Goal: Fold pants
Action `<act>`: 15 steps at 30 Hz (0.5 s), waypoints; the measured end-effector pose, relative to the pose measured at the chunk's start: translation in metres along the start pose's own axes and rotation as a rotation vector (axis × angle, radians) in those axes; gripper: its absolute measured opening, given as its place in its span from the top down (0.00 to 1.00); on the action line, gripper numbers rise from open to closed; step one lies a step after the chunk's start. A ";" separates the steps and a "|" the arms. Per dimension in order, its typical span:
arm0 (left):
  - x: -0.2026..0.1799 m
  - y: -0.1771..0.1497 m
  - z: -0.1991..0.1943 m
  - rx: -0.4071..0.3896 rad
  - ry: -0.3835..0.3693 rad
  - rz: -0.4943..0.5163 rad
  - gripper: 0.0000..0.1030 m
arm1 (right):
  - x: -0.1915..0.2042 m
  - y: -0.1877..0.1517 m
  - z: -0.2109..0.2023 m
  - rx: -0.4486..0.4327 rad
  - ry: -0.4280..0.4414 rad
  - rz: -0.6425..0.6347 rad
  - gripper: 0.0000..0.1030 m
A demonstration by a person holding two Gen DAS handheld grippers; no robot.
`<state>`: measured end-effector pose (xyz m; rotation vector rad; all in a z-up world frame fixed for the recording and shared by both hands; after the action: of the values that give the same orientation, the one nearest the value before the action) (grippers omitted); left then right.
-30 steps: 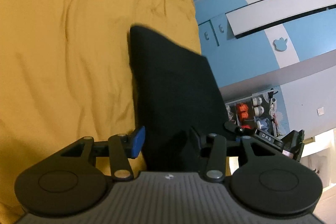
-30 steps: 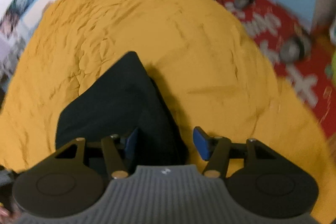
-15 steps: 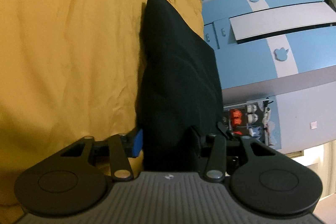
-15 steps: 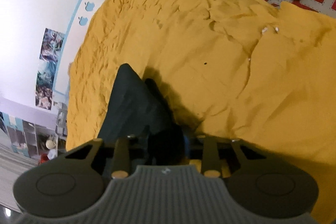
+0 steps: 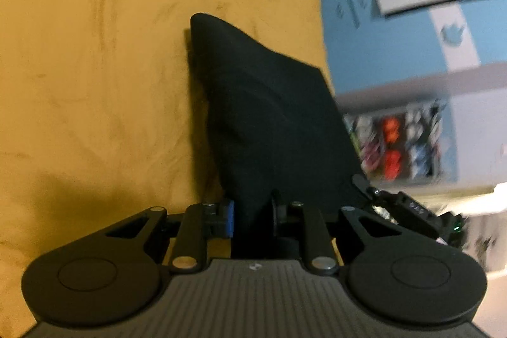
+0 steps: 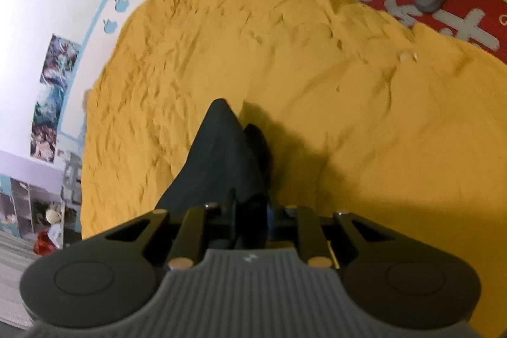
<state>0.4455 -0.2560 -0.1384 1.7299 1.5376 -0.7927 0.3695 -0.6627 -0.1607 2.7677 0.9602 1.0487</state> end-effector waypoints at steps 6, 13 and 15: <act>0.020 -0.016 0.014 0.032 0.074 0.035 0.75 | -0.009 -0.032 0.005 0.005 -0.050 -0.050 0.88; 0.040 -0.038 0.016 0.070 0.054 0.081 0.59 | -0.029 -0.038 0.008 -0.007 -0.108 -0.140 0.71; 0.037 -0.039 0.010 0.115 0.082 0.117 0.58 | -0.029 -0.035 -0.002 -0.013 -0.124 -0.158 0.69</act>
<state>0.4110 -0.2396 -0.1781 1.9393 1.4539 -0.7726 0.3323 -0.6507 -0.1852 2.6574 1.1280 0.8481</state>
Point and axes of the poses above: each gripper's, at about its wrist camera, not at the fingertips, and z roughly the way its jaws point, x to its left, y to its top, the point moved 2 cm from there along z, roughly the way its jaws point, and after that the axes turned 8 degrees about -y, right-handed, at the moved point
